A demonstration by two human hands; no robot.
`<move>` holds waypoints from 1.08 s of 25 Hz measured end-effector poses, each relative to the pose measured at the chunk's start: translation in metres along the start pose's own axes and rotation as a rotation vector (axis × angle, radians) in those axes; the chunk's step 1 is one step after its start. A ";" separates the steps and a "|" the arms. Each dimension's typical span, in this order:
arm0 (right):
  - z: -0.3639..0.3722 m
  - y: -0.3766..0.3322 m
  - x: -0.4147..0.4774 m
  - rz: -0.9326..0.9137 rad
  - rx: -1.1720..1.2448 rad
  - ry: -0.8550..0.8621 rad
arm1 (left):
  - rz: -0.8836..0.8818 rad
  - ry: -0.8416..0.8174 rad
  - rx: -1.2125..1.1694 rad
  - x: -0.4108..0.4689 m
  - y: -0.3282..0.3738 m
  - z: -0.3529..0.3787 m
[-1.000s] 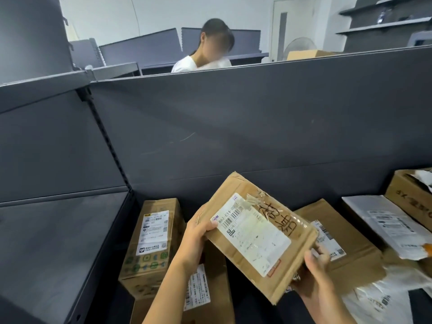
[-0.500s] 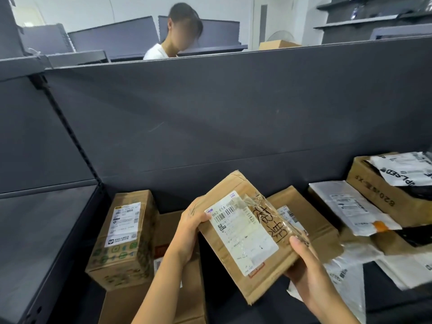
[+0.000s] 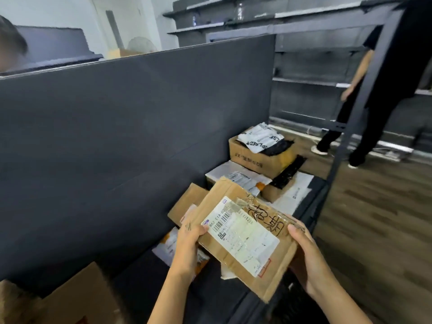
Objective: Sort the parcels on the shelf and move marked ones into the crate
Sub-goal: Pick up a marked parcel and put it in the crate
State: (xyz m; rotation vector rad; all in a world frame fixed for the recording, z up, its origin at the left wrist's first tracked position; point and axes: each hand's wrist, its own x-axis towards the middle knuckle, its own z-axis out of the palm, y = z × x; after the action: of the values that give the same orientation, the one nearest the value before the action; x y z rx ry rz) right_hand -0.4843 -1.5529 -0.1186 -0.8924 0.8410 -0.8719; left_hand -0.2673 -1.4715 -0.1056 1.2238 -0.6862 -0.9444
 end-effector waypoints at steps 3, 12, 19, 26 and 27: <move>-0.035 -0.005 -0.021 -0.074 0.016 0.217 | -0.091 -0.102 -0.022 0.012 -0.025 0.041; -0.123 0.032 -0.093 -0.201 0.153 0.673 | -0.388 -0.261 -0.119 -0.016 -0.102 0.164; -0.210 0.025 -0.136 -0.212 0.229 0.764 | -0.473 -0.431 -0.064 -0.056 -0.131 0.260; -0.314 0.009 -0.144 -0.094 0.235 0.827 | -0.557 -0.629 0.123 -0.063 -0.192 0.342; -0.331 0.009 -0.140 -0.049 0.223 0.829 | -0.575 -0.667 0.157 -0.060 -0.204 0.353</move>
State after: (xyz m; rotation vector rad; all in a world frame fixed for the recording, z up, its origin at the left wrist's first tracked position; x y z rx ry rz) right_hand -0.8279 -1.5214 -0.2198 -0.3313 1.3957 -1.3797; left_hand -0.6427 -1.5956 -0.2201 1.2691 -0.9592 -1.8523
